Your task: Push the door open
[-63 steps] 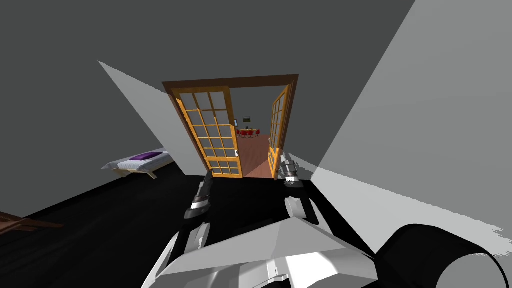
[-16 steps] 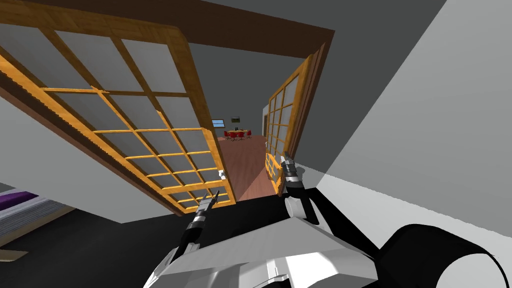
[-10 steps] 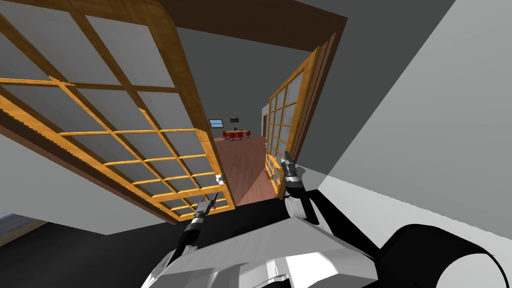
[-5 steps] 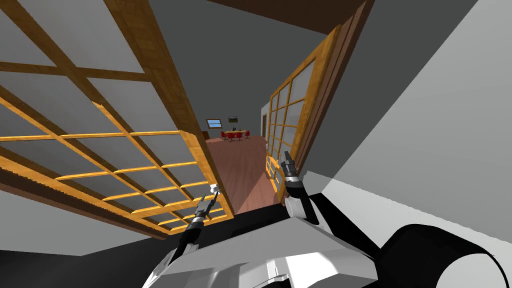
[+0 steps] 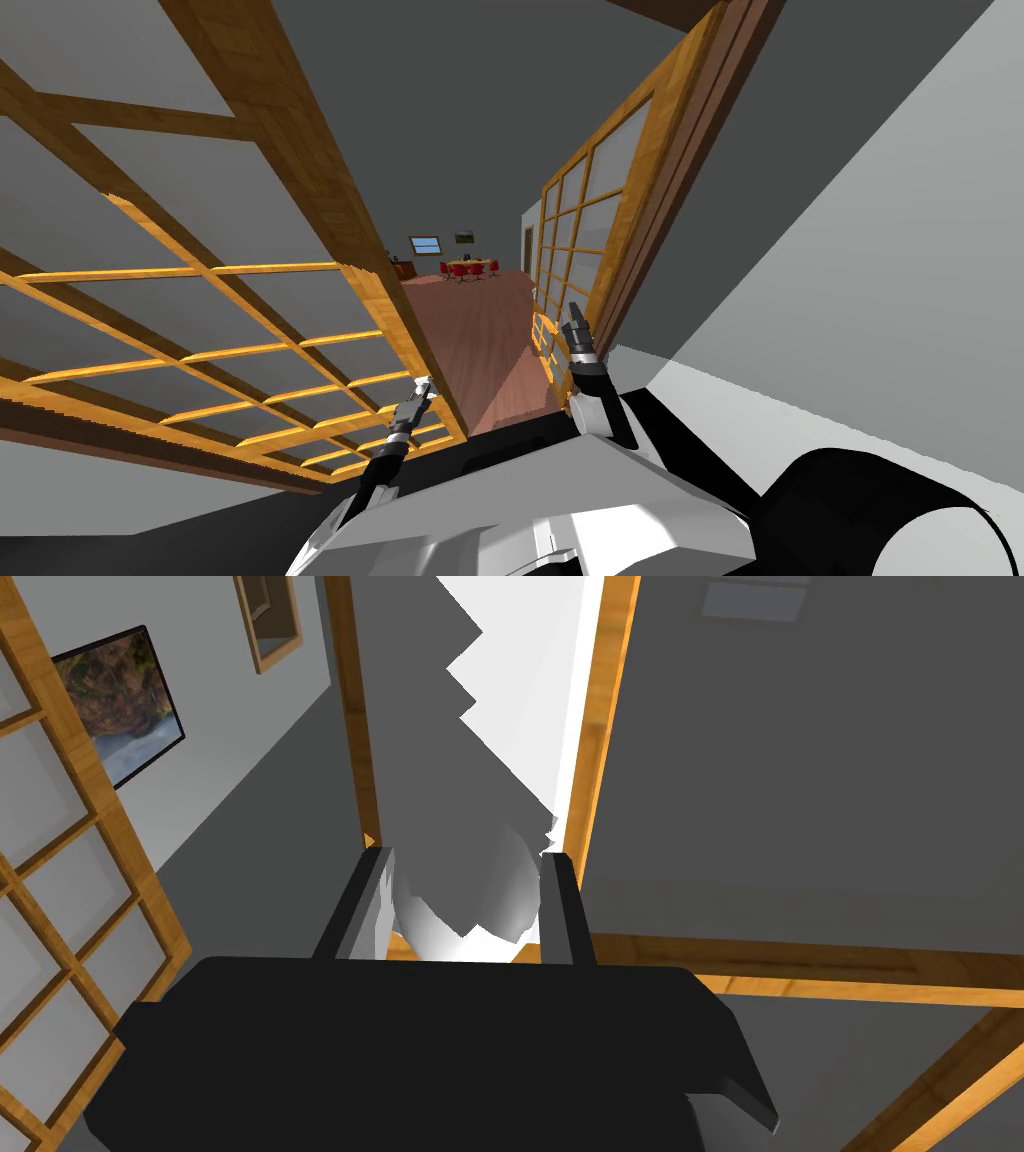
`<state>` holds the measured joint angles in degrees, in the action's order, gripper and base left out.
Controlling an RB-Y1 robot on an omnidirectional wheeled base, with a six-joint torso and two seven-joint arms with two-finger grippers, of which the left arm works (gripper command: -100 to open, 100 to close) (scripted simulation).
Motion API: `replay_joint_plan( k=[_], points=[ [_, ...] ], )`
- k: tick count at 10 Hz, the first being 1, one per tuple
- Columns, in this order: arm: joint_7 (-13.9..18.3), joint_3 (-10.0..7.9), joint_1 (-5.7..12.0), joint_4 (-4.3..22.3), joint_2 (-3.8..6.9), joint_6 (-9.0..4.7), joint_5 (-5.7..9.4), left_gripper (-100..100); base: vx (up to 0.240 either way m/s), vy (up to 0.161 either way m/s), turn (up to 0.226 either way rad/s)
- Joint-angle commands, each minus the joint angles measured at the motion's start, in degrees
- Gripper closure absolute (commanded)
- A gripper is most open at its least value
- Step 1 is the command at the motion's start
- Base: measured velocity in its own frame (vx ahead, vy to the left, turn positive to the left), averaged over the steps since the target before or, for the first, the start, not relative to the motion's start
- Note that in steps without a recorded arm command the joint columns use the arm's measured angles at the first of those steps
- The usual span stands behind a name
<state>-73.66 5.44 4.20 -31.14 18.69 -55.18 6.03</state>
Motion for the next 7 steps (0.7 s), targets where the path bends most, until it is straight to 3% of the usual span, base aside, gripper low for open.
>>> replay_joint_plan(
  k=[1, 4, 7],
  points=[
    [0.01, -0.01, -0.1, 0.03, 0.01, -0.01, 0.01, 100, -0.018, 0.0, -0.002],
    [0.01, -0.01, -0.1, 0.03, 0.01, -0.01, 0.01, 100, -0.003, 0.001, 0.001],
    [3.39, -0.46, -0.02, 0.01, -0.3, 0.14, 0.36, 100, 0.014, 0.003, -0.013]
  ],
)
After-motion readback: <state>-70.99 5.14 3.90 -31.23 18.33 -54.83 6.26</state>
